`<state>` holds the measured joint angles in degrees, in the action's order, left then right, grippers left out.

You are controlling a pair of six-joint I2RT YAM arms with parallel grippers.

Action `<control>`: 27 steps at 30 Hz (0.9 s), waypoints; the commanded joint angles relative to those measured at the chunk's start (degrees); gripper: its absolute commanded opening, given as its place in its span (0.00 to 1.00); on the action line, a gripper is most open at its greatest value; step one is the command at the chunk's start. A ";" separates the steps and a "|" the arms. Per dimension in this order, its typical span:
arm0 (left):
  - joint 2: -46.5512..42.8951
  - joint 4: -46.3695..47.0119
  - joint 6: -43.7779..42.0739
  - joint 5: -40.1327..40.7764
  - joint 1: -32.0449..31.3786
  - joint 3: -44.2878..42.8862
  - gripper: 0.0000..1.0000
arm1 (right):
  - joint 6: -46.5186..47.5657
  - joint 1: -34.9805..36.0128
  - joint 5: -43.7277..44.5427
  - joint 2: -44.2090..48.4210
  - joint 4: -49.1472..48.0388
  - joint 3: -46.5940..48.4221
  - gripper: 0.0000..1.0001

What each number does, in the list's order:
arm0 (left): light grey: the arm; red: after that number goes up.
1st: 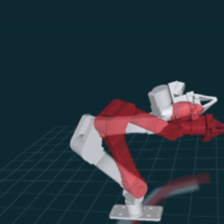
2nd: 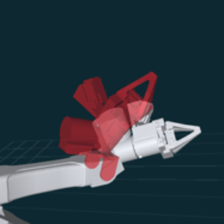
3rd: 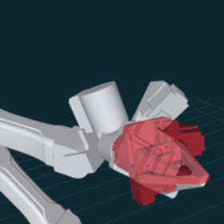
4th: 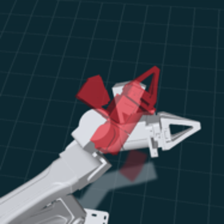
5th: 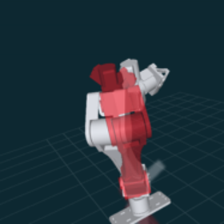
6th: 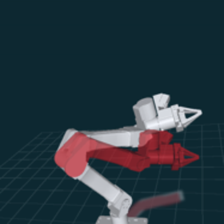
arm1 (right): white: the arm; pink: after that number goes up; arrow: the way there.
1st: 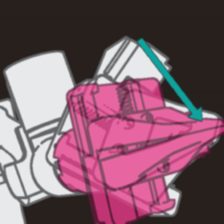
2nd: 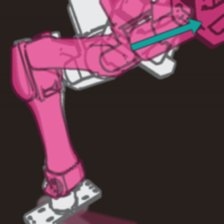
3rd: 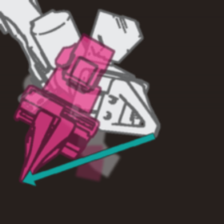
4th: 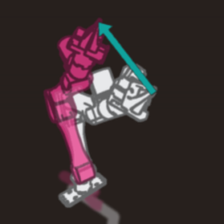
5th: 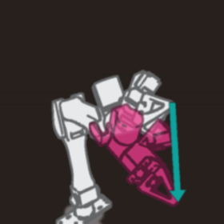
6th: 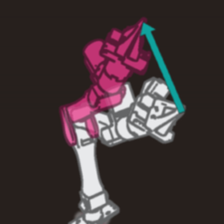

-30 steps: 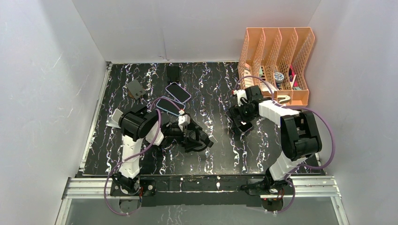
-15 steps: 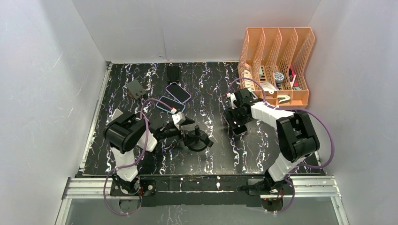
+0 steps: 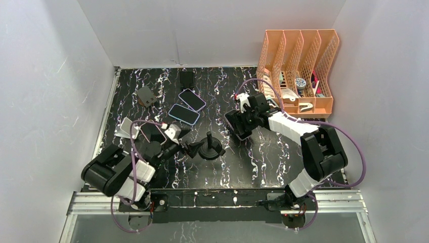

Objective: Place the phone on the phone stand
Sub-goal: Pick up the phone at the center of the board.

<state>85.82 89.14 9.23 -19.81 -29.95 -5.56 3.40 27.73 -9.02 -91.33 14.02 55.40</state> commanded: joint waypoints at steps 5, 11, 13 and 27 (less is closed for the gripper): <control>-19.03 6.52 4.35 10.11 0.07 8.24 0.98 | -0.13 -0.06 -1.20 1.27 -10.66 2.49 0.28; -35.51 -50.60 2.48 27.05 1.20 -13.33 0.98 | 1.30 0.34 -2.55 0.54 -13.53 6.76 0.29; -31.30 -59.05 -0.91 23.90 1.83 -21.62 0.98 | 1.35 0.47 -3.42 0.13 -16.38 8.09 0.28; -1.58 -61.04 8.68 -0.36 6.91 -50.83 0.93 | 4.09 4.53 -7.09 0.10 -18.94 17.08 0.31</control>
<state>82.98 28.88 15.68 -14.55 -23.35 -51.94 6.31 31.77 -13.85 -92.31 0.97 67.96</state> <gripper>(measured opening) 0.934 0.785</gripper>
